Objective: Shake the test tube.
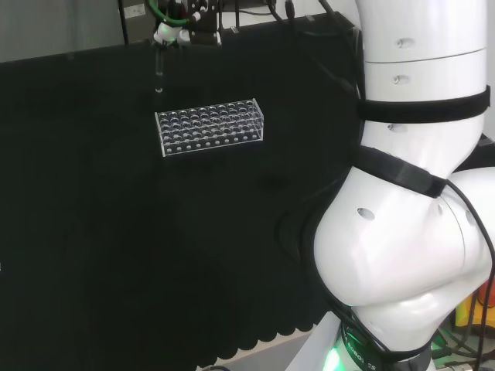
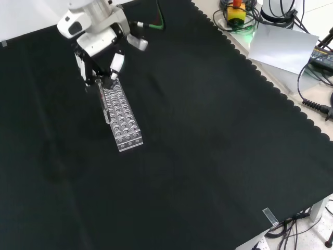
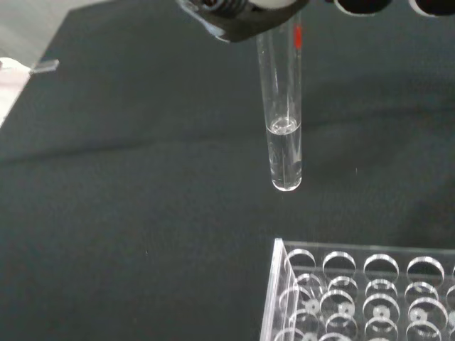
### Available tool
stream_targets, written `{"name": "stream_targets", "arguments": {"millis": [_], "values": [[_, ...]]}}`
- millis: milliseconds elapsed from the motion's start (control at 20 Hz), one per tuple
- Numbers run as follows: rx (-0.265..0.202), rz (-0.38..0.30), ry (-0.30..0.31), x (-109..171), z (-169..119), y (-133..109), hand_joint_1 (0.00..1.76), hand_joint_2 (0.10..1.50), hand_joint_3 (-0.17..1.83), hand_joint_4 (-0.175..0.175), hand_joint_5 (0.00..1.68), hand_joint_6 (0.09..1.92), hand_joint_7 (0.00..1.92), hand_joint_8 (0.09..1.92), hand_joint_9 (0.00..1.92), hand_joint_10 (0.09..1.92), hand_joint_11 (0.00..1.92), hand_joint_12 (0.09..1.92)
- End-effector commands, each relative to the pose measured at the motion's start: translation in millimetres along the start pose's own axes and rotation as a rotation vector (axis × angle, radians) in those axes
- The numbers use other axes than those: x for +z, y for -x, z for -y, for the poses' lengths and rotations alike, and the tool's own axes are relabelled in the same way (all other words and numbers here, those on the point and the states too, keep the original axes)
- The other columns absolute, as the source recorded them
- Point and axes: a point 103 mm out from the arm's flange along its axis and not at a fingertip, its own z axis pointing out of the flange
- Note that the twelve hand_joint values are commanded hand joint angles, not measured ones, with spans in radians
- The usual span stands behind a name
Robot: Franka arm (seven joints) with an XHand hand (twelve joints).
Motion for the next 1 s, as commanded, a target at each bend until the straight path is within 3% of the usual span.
{"name": "stream_targets", "arguments": {"millis": [50,350,800,1000], "values": [[0.003,0.010,0.037,-35.0,16.9,4.7,1.23,1.03,-0.17,-0.175,1.47,0.16,1.78,0.34,1.67,0.37,1.21,0.93],[-0.008,-0.010,0.047,-41.4,32.0,-5.5,1.23,1.03,-0.17,-0.175,1.47,0.15,1.79,0.33,1.67,0.37,1.21,0.93],[-0.114,-0.071,0.048,-42.1,41.6,-67.0,1.23,1.03,-0.17,-0.175,1.48,0.14,1.79,0.33,1.67,0.36,1.21,0.93],[-0.102,-0.063,0.054,-45.2,45.0,-64.0,1.23,1.03,-0.17,-0.175,1.48,0.14,1.79,0.33,1.67,0.36,1.21,0.93]]}}
